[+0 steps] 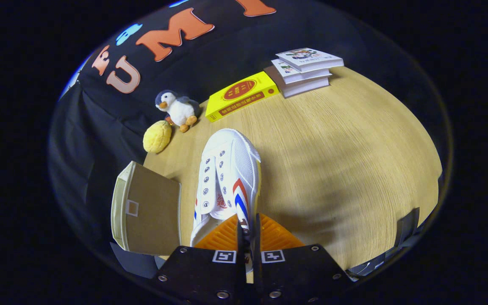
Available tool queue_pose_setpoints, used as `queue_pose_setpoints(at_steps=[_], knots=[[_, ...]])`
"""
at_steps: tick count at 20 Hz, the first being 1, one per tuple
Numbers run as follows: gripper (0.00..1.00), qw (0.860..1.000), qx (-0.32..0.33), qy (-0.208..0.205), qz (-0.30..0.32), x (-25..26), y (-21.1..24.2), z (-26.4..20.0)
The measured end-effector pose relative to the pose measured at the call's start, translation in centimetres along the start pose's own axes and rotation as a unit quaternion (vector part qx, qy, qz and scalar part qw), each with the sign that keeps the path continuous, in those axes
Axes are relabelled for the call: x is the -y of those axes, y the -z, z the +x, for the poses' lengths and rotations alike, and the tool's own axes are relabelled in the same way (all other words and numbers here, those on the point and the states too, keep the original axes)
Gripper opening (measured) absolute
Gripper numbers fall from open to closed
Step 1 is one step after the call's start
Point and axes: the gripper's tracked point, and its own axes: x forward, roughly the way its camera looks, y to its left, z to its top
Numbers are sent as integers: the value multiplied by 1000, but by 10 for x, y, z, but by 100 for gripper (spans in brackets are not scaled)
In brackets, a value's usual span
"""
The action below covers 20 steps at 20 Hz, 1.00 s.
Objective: Open the storage box then place both shoes into the box .Put the left shoe in first, then the right shoe, with the right side of both shoes facing outward in a uniform manner.
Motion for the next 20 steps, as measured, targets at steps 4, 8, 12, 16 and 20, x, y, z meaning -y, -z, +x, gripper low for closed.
queue_pose_setpoints(at_steps=[4, 8, 12, 16, 20], knots=[[7, 999, 15, -32, -26, -62, -18, -15], [7, 996, 15, -65, -59, -129, -20, -28], [7, 992, 1, -101, -80, -198, -10, -29], [7, 988, -21, -122, -94, -252, 13, -19], [7, 987, -57, -112, -96, -282, 43, 2]])
